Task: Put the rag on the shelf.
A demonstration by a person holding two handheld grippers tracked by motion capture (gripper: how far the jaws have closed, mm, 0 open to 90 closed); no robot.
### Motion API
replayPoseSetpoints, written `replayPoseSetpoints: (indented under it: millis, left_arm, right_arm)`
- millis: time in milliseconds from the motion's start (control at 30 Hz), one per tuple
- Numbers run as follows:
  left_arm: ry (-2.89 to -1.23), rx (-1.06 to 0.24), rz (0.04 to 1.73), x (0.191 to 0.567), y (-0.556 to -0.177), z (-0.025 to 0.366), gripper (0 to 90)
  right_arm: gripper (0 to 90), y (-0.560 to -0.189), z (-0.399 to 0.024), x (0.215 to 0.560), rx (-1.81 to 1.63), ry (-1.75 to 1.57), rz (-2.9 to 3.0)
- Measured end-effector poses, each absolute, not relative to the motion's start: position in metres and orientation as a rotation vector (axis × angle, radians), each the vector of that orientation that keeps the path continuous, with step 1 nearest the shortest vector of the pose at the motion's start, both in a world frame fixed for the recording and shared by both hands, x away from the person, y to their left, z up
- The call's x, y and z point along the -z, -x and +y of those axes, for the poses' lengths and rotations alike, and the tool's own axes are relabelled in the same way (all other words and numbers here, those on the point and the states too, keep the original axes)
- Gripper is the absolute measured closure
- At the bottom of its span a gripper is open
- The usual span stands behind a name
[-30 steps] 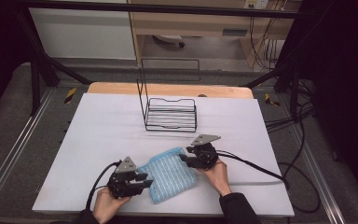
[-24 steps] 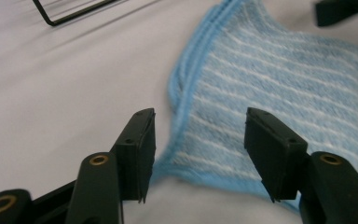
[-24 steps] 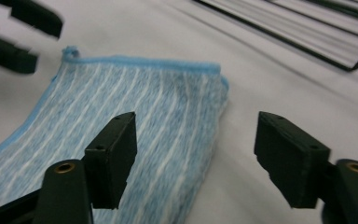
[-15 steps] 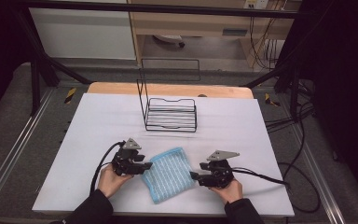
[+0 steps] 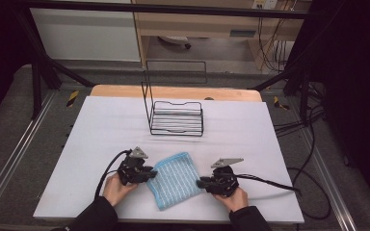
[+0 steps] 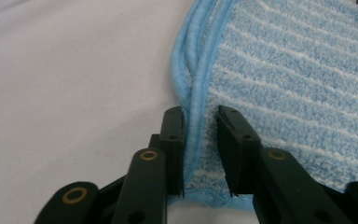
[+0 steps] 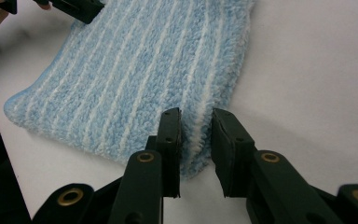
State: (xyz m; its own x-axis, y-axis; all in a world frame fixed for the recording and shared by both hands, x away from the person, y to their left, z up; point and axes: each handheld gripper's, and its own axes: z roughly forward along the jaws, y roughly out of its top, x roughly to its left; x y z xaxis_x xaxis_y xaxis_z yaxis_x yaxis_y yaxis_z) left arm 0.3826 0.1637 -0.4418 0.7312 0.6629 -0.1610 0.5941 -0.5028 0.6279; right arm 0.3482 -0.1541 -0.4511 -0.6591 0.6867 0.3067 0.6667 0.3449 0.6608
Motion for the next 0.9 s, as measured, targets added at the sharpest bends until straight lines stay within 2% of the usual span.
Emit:
replayPoseSetpoints:
  millis: [67, 133, 267, 567, 900]
  left_arm:
    - [-2.250, -0.128, 0.948, 0.442, -0.383, 0.164, 74.9]
    - [-2.249, -0.114, 0.957, 0.441, -0.383, 0.164, 77.6]
    - [-2.241, -0.112, 0.965, 0.440, -0.382, 0.165, 82.2]
    - [-2.199, -0.076, 0.988, 0.440, -0.369, 0.167, 84.7]
    - [-2.170, -0.130, 1.025, 0.440, -0.351, 0.163, 84.6]
  right_arm:
    - [74.6, -0.348, -0.154, 0.451, -1.237, -1.290, 2.557]
    - [81.4, -0.349, -0.153, 0.451, -1.254, -1.293, 2.574]
    - [86.4, -0.353, -0.154, 0.449, -1.249, -1.285, 2.605]
    - [87.1, -0.376, -0.161, 0.432, -1.205, -1.221, 2.574]
    - [87.2, -0.406, -0.139, 0.424, -1.076, -1.069, 2.566]
